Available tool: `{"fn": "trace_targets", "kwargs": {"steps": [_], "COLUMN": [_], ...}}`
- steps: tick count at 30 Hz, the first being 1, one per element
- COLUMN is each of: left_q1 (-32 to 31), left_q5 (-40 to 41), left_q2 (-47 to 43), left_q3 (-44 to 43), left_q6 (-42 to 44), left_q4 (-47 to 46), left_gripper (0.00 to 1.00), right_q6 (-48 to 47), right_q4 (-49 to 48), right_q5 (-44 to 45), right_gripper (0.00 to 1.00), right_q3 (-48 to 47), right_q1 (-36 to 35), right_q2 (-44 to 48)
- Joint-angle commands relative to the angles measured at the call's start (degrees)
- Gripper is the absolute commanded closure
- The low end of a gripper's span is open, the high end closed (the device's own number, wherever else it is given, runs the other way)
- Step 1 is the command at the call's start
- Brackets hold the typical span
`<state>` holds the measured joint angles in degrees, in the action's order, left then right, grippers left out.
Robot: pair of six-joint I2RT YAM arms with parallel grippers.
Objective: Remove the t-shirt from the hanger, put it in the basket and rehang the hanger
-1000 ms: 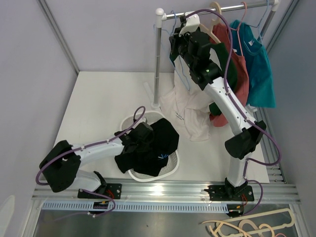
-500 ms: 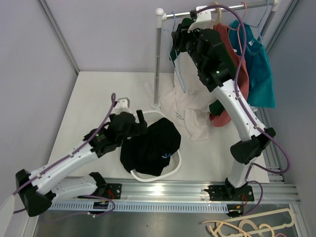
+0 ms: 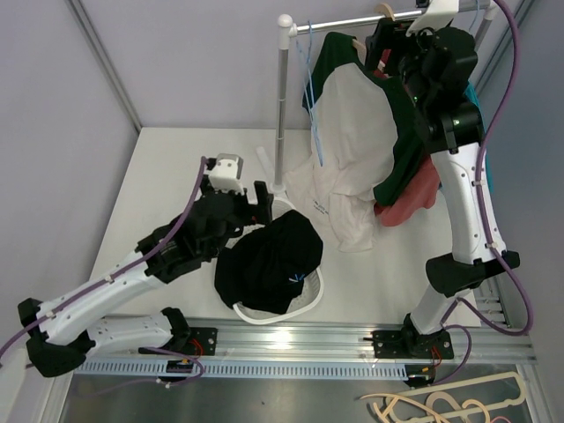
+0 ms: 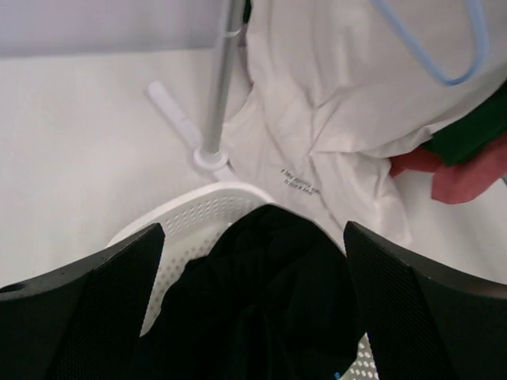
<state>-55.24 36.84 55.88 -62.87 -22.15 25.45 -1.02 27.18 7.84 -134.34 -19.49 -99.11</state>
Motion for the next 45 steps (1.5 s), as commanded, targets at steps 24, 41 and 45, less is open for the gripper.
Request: {"fn": "trace_targets", "kwargs": {"steps": [24, 41, 45], "left_q1": [-7.25, -7.16, -7.16], "left_q5": [0.16, 2.45, 3.06], "left_q2": [7.75, 6.71, 6.53], "left_q3": [-7.27, -4.72, -5.15], "left_q6": [19.51, 21.98, 24.26], "left_q4": [-20.26, -25.10, -25.01], "left_gripper": [0.00, 0.01, 0.00], "right_q6": [-1.27, 2.42, 3.30], "right_q4": [-3.09, -11.61, -13.29], "right_q5": [-25.14, -29.28, -28.93], "right_gripper": [0.24, 0.50, 0.73], "right_q3": [-0.04, -3.12, -3.12], "right_q1": [12.54, 12.72, 12.72], "right_q2": [-6.09, -12.60, -13.74]}}
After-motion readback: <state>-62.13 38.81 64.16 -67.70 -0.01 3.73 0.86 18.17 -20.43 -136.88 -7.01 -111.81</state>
